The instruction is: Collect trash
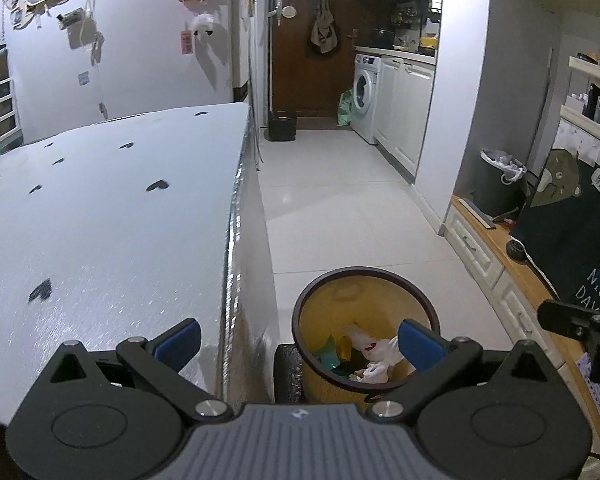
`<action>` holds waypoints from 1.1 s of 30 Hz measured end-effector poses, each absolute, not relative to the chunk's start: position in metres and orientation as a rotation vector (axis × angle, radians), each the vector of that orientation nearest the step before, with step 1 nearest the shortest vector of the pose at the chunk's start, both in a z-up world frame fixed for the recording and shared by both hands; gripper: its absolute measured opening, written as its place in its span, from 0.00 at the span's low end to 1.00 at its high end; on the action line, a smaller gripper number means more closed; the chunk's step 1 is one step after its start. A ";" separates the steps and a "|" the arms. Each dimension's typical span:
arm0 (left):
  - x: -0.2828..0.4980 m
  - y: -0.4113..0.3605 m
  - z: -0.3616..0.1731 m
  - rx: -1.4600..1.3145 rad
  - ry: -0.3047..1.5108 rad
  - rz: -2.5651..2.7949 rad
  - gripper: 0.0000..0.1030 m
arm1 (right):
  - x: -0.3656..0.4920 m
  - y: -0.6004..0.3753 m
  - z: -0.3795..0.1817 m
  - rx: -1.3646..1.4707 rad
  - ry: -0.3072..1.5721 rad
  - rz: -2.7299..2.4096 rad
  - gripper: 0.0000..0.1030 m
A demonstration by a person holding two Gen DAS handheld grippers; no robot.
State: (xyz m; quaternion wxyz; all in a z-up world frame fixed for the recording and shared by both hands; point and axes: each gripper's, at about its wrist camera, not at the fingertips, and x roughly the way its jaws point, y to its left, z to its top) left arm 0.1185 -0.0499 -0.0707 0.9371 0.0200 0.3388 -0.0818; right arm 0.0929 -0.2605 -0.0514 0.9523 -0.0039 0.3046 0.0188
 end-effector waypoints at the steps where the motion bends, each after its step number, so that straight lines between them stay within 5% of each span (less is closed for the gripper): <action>1: 0.117 -0.049 -0.071 0.038 0.691 -0.162 1.00 | 0.092 -0.259 -0.052 -0.010 0.618 0.035 1.00; 33: 0.084 -0.045 -0.083 0.061 0.604 -0.131 1.00 | 0.069 -0.260 -0.075 -0.001 0.564 -0.062 1.00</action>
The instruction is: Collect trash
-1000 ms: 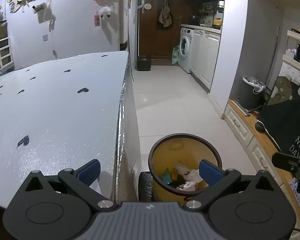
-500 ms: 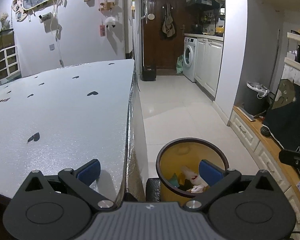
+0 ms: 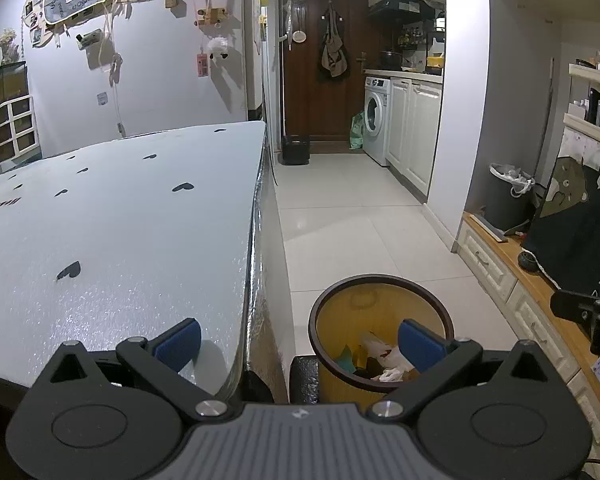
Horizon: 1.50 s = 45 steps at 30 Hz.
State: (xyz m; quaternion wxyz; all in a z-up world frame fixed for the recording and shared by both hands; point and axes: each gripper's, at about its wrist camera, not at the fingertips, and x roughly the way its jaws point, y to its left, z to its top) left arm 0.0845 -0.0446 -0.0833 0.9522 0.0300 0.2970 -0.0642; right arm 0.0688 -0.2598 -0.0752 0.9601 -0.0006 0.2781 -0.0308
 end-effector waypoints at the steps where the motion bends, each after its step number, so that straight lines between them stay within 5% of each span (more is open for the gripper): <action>1: 0.085 -0.044 -0.083 0.061 0.604 -0.131 1.00 | 0.069 -0.260 -0.075 -0.002 0.562 -0.062 1.00; 45: 0.080 -0.042 -0.079 0.055 0.594 -0.115 1.00 | 0.061 -0.256 -0.069 -0.027 0.534 -0.065 1.00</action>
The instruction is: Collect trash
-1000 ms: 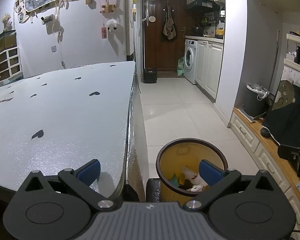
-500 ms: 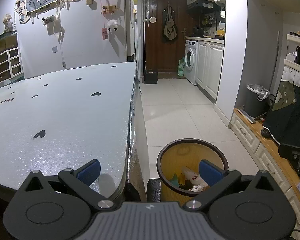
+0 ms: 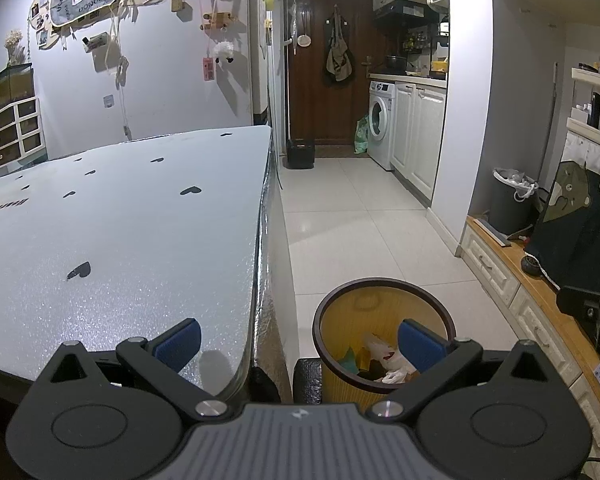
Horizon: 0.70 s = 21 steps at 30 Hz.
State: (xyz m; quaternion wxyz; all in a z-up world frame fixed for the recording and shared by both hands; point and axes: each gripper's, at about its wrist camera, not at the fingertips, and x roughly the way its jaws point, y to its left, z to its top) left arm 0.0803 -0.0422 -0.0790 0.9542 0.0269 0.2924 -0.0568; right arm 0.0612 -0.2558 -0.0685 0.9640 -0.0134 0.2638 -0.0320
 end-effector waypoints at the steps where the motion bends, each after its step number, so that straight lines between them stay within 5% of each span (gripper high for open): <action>1: 0.080 -0.042 -0.079 0.055 0.594 -0.115 1.00 | 0.061 -0.256 -0.069 -0.027 0.534 -0.064 1.00; 21: 0.080 -0.043 -0.079 0.055 0.593 -0.116 1.00 | 0.060 -0.258 -0.065 -0.028 0.530 -0.066 1.00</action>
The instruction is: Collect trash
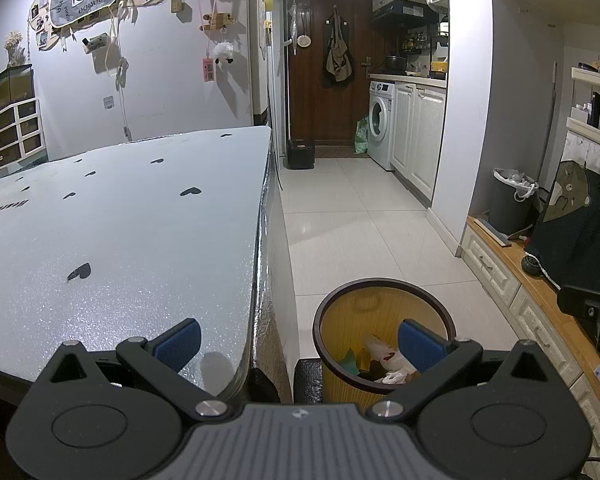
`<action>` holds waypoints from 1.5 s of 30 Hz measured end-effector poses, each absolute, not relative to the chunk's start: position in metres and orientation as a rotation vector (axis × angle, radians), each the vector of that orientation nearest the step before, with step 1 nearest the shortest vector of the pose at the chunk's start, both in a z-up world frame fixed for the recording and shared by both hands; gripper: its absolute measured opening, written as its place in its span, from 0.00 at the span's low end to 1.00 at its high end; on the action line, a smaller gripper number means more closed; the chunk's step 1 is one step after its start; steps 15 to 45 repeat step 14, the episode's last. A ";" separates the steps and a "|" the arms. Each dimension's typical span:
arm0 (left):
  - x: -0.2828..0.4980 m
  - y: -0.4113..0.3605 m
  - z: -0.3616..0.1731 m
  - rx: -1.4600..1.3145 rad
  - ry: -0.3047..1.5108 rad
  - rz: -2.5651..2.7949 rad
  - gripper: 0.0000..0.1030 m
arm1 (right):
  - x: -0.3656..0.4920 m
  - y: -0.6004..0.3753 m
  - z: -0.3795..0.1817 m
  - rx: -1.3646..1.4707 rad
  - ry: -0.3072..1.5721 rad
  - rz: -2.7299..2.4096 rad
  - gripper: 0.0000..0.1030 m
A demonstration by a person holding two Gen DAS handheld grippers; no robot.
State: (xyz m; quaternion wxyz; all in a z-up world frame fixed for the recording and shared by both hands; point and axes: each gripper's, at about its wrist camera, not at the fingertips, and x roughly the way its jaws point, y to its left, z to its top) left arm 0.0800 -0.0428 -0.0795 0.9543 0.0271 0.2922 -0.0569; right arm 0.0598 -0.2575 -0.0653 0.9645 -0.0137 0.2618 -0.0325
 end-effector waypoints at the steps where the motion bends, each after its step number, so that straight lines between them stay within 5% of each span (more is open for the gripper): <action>1: 0.080 -0.043 -0.079 0.055 0.594 -0.116 1.00 | 0.060 -0.257 -0.065 -0.027 0.531 -0.066 1.00; 45: 0.080 -0.042 -0.076 0.059 0.595 -0.113 1.00 | 0.060 -0.257 -0.065 -0.027 0.531 -0.065 1.00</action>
